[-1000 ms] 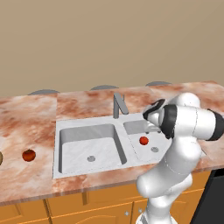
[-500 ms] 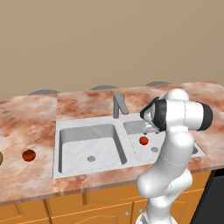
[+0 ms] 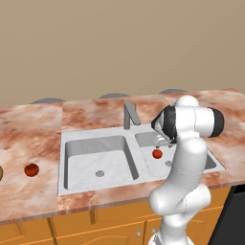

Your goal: Remove the tomato and tomato from the sink. Then move the bowl and cup from the counter to the sink for washing.

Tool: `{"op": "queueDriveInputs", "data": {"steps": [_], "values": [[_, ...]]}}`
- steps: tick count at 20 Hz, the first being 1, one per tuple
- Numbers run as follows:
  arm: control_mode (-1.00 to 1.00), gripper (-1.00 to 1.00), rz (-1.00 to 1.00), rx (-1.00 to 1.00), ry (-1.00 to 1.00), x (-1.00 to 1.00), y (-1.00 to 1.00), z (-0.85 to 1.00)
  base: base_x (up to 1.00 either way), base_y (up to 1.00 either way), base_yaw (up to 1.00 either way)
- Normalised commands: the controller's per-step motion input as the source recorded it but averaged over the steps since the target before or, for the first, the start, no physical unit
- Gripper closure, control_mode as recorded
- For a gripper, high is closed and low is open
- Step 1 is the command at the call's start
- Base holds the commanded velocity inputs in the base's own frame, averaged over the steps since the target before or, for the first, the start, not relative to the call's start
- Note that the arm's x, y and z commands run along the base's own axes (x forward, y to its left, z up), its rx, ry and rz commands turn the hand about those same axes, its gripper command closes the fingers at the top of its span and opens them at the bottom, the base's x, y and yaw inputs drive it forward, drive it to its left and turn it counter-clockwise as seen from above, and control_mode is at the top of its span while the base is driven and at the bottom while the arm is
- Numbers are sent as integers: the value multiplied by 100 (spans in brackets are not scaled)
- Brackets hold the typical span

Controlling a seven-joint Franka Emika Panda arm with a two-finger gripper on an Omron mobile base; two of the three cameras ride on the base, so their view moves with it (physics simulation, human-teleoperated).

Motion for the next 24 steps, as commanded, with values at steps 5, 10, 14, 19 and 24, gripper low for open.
{"op": "queueDriveInputs", "data": {"steps": [5,10,14,19,24], "values": [[-100,-100,0,0,0,15,0,-14,0,0,0],[-100,-100,0,0,0,13,0,-19,0,0,0],[-100,-100,0,0,0,11,0,-19,0,0,0],[-100,-100,0,0,0,12,0,-21,0,0,0],[-100,-100,0,0,0,10,0,-20,0,0,0]]}}
